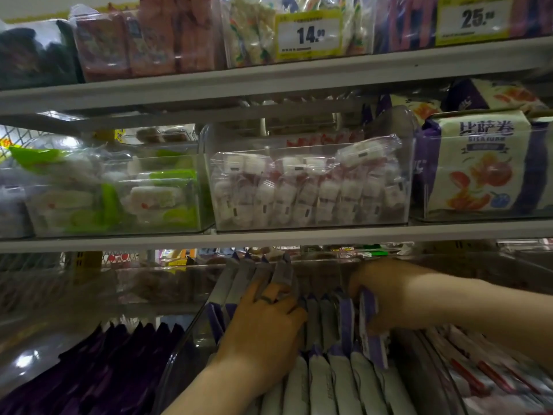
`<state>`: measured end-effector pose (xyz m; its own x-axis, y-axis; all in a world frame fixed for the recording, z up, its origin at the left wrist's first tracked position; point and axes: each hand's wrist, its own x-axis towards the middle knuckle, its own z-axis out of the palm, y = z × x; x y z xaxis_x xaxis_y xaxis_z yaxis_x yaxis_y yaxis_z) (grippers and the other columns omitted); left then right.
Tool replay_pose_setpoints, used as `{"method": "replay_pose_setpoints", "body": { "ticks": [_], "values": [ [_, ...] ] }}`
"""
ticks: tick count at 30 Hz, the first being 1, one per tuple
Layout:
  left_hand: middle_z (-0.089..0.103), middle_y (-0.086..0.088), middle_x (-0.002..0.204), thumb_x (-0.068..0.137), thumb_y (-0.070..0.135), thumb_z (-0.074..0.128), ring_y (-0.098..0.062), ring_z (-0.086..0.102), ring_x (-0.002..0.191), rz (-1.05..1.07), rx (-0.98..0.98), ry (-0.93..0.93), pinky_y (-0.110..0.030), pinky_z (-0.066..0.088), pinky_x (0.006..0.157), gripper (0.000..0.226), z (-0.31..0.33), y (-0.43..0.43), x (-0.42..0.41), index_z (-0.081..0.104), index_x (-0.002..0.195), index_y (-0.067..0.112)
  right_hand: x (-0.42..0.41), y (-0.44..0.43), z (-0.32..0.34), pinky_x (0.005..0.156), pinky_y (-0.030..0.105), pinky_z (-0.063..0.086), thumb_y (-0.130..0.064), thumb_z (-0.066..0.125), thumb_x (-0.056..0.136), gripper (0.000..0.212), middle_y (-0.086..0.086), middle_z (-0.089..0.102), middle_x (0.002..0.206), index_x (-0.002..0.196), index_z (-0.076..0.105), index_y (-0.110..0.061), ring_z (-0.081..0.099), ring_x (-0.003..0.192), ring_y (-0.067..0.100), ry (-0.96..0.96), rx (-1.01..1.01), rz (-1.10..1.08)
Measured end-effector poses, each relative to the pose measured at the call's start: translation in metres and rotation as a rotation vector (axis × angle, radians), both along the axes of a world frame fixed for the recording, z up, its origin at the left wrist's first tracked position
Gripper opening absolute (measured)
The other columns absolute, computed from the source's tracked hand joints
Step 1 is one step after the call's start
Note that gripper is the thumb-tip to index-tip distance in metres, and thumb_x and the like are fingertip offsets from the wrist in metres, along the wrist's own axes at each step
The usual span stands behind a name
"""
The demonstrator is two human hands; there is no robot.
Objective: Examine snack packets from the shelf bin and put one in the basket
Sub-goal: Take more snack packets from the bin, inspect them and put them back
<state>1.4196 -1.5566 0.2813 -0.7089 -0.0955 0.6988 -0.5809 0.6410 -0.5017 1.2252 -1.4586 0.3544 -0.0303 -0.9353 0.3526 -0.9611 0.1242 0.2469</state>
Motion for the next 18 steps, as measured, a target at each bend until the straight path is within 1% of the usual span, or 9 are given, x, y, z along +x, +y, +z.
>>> {"method": "replay_pose_setpoints", "body": {
  "ticks": [2, 4, 6, 8, 9, 11, 14, 16, 18],
  "values": [
    [0.071, 0.017, 0.079, 0.049, 0.041, 0.084, -0.014, 0.069, 0.092, -0.002, 0.003, 0.008, -0.044, 0.054, 0.09, 0.028, -0.001, -0.002, 0.0, 0.075, 0.074, 0.032, 0.004, -0.001, -0.001, 0.081, 0.021, 0.045, -0.031, 0.072, 0.081, 0.041, -0.007, 0.058, 0.122, 0.12, 0.058, -0.034, 0.057, 0.108, 0.014, 0.062, -0.085, 0.014],
    [0.071, 0.016, 0.078, 0.05, 0.039, 0.085, -0.015, 0.069, 0.091, -0.016, 0.017, 0.022, -0.043, 0.056, 0.088, 0.027, -0.002, -0.002, -0.001, 0.075, 0.074, 0.032, 0.006, -0.005, 0.001, 0.087, 0.025, 0.046, -0.023, 0.068, 0.085, 0.035, -0.001, 0.061, 0.123, 0.118, 0.062, -0.027, 0.058, 0.112, 0.018, 0.118, -0.112, 0.031],
    [0.071, 0.016, 0.078, 0.051, 0.037, 0.085, -0.015, 0.069, 0.09, -0.013, 0.04, 0.017, -0.042, 0.057, 0.085, 0.025, -0.001, 0.0, -0.001, 0.075, 0.073, 0.031, 0.01, -0.01, 0.001, 0.088, 0.027, 0.046, -0.019, 0.067, 0.085, 0.033, 0.003, 0.061, 0.123, 0.118, 0.061, -0.02, 0.059, 0.113, 0.021, 0.156, -0.066, 0.042],
    [0.071, 0.015, 0.08, 0.054, 0.036, 0.084, -0.016, 0.069, 0.093, 0.006, 0.051, 0.017, -0.042, 0.056, 0.087, 0.023, -0.001, 0.0, 0.0, 0.076, 0.075, 0.03, 0.015, -0.014, 0.0, 0.088, 0.03, 0.048, -0.016, 0.067, 0.086, 0.035, 0.006, 0.061, 0.122, 0.12, 0.059, -0.015, 0.059, 0.111, 0.024, 0.183, 0.053, 0.053],
    [0.072, 0.014, 0.084, 0.059, 0.035, 0.081, -0.017, 0.068, 0.097, 0.012, 0.062, 0.016, -0.043, 0.055, 0.09, 0.022, -0.001, -0.001, 0.0, 0.076, 0.08, 0.029, 0.017, -0.015, 0.0, 0.089, 0.032, 0.051, -0.016, 0.065, 0.087, 0.035, 0.008, 0.062, 0.121, 0.121, 0.059, -0.013, 0.06, 0.109, 0.025, 0.193, 0.122, 0.051],
    [0.072, 0.01, 0.098, 0.073, 0.032, 0.07, -0.02, 0.061, 0.112, 0.035, 0.109, 0.006, -0.046, 0.046, 0.1, 0.023, -0.001, -0.002, 0.0, 0.075, 0.095, 0.027, 0.021, -0.012, 0.001, 0.088, 0.036, 0.053, -0.017, 0.06, 0.089, 0.033, 0.01, 0.064, 0.117, 0.121, 0.06, -0.011, 0.062, 0.103, 0.026, 0.186, 0.19, 0.045],
    [0.071, 0.01, 0.106, 0.078, 0.032, 0.063, -0.021, 0.056, 0.12, 0.075, 0.098, -0.004, -0.047, 0.036, 0.107, 0.027, -0.001, -0.002, 0.0, 0.072, 0.103, 0.027, 0.025, -0.004, -0.002, 0.082, 0.032, 0.053, -0.018, 0.051, 0.094, 0.029, 0.009, 0.064, 0.113, 0.121, 0.06, -0.012, 0.062, 0.099, 0.025, 0.132, 0.22, 0.036],
    [0.064, 0.007, 0.123, 0.089, 0.031, 0.052, -0.022, 0.04, 0.134, 0.072, 0.142, -0.011, -0.045, 0.016, 0.116, 0.033, -0.003, -0.005, -0.001, 0.065, 0.118, 0.026, 0.031, 0.002, -0.011, 0.081, 0.033, 0.052, -0.02, 0.047, 0.097, 0.03, 0.012, 0.063, 0.115, 0.121, 0.06, -0.009, 0.062, 0.102, 0.028, 0.148, 0.347, -0.027],
    [0.057, 0.008, 0.133, 0.093, 0.032, 0.045, -0.02, 0.028, 0.139, 0.051, 0.138, 0.001, -0.042, 0.004, 0.117, 0.036, -0.005, -0.008, 0.0, 0.058, 0.126, 0.026, 0.037, 0.008, -0.019, 0.085, 0.037, 0.049, -0.021, 0.045, 0.097, 0.031, 0.015, 0.061, 0.119, 0.121, 0.059, -0.006, 0.06, 0.106, 0.031, 0.186, 0.449, -0.059]
  ]
}}
